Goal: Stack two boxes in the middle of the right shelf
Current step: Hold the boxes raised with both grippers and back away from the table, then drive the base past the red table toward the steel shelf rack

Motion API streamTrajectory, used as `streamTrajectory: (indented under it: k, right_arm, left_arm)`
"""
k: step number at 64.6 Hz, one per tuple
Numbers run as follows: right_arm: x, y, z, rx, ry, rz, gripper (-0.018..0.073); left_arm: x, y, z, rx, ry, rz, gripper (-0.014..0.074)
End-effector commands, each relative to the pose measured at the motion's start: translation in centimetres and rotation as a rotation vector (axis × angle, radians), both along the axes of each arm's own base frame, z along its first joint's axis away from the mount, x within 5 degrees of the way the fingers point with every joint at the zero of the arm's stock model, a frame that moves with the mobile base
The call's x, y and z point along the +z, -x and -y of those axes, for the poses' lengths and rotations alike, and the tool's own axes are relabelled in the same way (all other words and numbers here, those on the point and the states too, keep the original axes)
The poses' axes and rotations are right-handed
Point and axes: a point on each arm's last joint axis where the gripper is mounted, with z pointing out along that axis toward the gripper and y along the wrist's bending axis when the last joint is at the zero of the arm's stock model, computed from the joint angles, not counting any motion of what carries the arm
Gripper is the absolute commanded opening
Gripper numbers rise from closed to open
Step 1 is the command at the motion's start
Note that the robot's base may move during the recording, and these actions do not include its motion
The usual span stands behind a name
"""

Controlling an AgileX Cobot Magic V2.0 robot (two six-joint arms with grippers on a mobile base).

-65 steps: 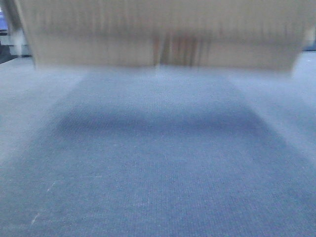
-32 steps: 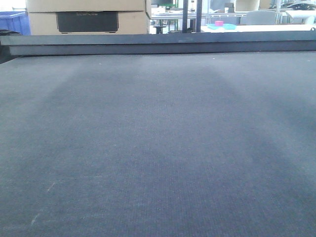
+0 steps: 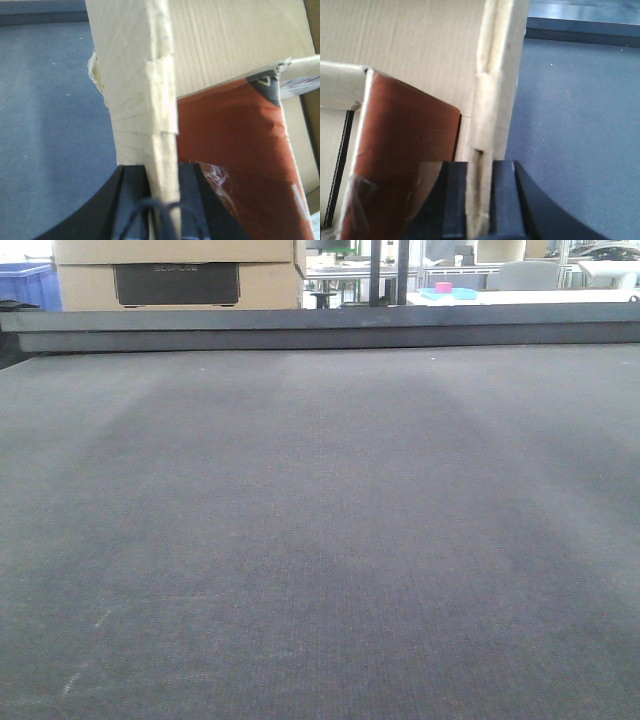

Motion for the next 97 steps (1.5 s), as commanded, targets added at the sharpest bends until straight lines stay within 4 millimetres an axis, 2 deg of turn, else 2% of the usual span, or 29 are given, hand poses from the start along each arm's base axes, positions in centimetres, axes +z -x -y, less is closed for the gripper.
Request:
streamTrajectory:
  k: [1, 97]
  right_arm:
    - [0.85, 0.29, 0.35, -0.016, 0.004, 0.068, -0.0154]
    - [0.85, 0.29, 0.35, -0.016, 0.004, 0.068, -0.0154]
  left_arm:
    - [1.36, 0.53, -0.38, 0.009, 0.024, 0.099, -0.0111]
    - [1.36, 0.53, -0.38, 0.009, 0.024, 0.099, -0.0111]
